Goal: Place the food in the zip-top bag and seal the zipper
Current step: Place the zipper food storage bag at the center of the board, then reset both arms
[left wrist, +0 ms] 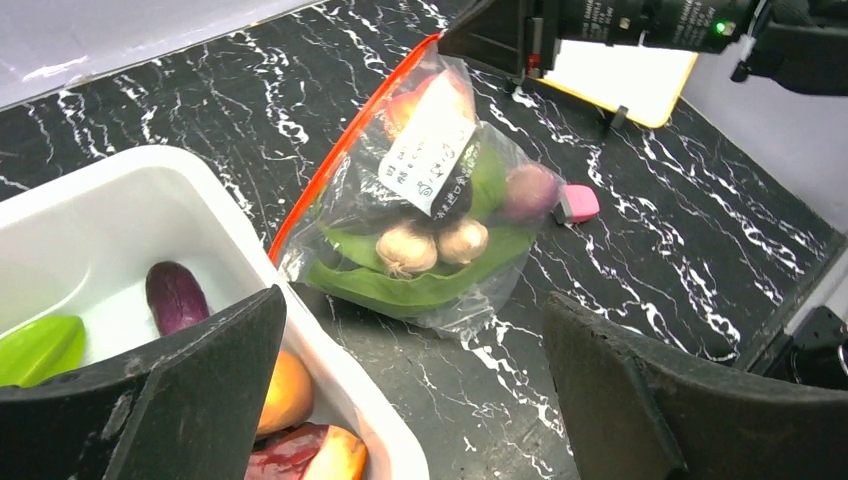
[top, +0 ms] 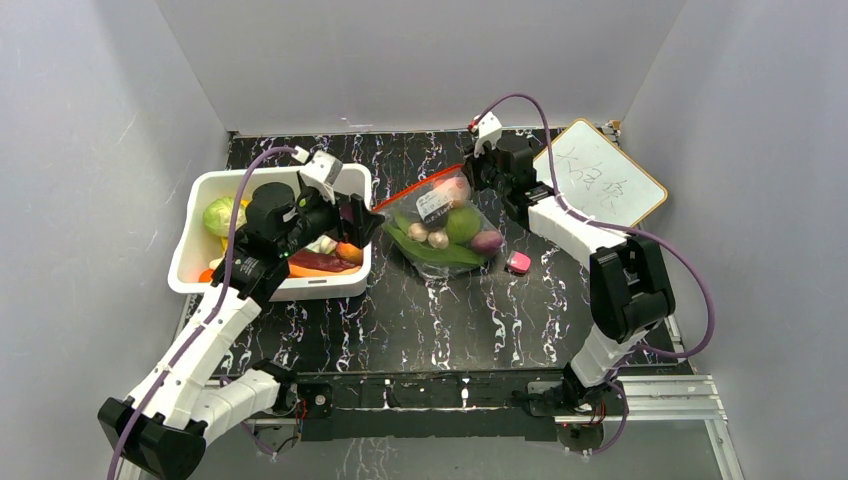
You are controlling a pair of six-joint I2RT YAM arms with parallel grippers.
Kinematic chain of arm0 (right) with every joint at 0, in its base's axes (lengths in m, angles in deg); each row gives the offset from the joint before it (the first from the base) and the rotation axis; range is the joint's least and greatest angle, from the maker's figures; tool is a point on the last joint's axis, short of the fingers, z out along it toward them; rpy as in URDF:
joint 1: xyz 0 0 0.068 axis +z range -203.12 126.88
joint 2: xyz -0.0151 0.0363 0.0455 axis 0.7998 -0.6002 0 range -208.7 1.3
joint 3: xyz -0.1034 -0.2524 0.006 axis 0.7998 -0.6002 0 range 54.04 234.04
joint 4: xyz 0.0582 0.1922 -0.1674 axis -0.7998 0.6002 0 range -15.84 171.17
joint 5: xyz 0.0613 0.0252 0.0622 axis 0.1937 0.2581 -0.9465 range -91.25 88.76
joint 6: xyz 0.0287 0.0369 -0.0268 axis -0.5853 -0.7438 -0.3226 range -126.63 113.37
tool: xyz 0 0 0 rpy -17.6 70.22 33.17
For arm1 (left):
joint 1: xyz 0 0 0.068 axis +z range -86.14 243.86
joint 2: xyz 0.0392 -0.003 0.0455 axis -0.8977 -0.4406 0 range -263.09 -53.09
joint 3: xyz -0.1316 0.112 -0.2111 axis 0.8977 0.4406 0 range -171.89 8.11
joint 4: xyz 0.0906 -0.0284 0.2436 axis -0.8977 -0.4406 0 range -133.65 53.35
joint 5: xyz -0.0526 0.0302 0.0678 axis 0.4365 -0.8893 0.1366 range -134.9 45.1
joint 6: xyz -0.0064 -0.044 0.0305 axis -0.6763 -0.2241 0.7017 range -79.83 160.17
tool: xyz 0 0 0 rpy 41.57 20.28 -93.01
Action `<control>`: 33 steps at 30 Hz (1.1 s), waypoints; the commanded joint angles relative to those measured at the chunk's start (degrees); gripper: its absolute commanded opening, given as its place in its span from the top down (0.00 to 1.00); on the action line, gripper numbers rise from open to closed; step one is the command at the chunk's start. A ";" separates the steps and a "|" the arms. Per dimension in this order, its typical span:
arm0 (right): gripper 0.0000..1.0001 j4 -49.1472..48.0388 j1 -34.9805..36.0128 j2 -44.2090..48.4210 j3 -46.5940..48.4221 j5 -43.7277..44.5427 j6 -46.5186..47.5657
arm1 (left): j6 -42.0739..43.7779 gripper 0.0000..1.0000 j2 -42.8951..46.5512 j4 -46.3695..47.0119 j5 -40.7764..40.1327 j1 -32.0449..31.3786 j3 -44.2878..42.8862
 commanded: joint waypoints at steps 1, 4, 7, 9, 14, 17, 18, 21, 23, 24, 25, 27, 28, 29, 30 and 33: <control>0.82 -4.75 -0.05 1.88 2.85 6.98 -3.91 | -3.89 0.02 0.90 -2.57 -6.09 -0.04 -1.28; 0.66 -2.51 -0.03 3.75 2.83 8.38 -4.49 | -7.40 0.02 0.36 -3.95 -11.01 -0.01 -1.91; 0.53 1.13 -0.05 6.35 2.49 7.16 -5.63 | -9.67 0.02 0.09 -4.73 -15.22 -0.02 -2.28; 0.44 3.16 -0.09 8.90 1.43 5.35 -7.05 | -9.88 0.02 0.13 -5.61 -16.25 0.01 -2.64; 0.18 8.65 0.06 17.04 -2.35 1.98 -12.42 | -10.43 0.02 1.21 -5.02 -15.66 -0.01 -3.07; 0.02 12.71 0.05 22.54 -4.57 1.48 -14.89 | -11.43 0.02 2.52 -4.24 -15.50 -0.01 -2.76; 0.02 14.03 0.05 24.54 -5.27 1.39 -15.78 | -11.73 0.02 2.85 -4.26 -15.82 -0.01 -2.83; 0.02 18.39 0.03 29.89 -6.36 1.57 -17.34 | -12.70 0.02 2.90 -5.42 -17.51 -0.01 -3.66; 0.02 21.52 0.07 33.12 -6.27 2.17 -17.97 | -13.26 0.02 2.49 -6.58 -18.31 -0.01 -4.79; 0.02 22.73 0.08 34.55 -6.16 2.28 -18.14 | -13.53 0.02 2.39 -7.06 -18.50 -0.01 -5.34; 0.02 23.87 0.05 36.14 -6.03 2.20 -18.52 | -13.90 0.02 2.39 -7.44 -18.53 -0.01 -6.05; 0.02 25.78 0.11 39.55 -6.04 1.97 -18.87 | -14.74 0.02 2.93 -7.80 -18.28 -0.01 -6.77; 0.02 26.46 0.07 41.10 -6.04 2.16 -19.09 | -15.23 0.02 3.32 -7.77 -18.03 -0.01 -6.89; 0.02 26.83 0.07 42.43 -6.23 2.46 -19.66 | -15.73 0.02 3.81 -7.61 -17.70 -0.01 -6.97; 0.02 27.10 0.04 43.85 -6.42 2.83 -20.37 | -16.21 0.02 4.33 -7.41 -17.23 -0.01 -7.01; 0.02 27.36 0.01 47.16 -7.33 3.10 -22.76 | -17.37 0.02 5.73 -6.51 -15.20 -0.01 -6.81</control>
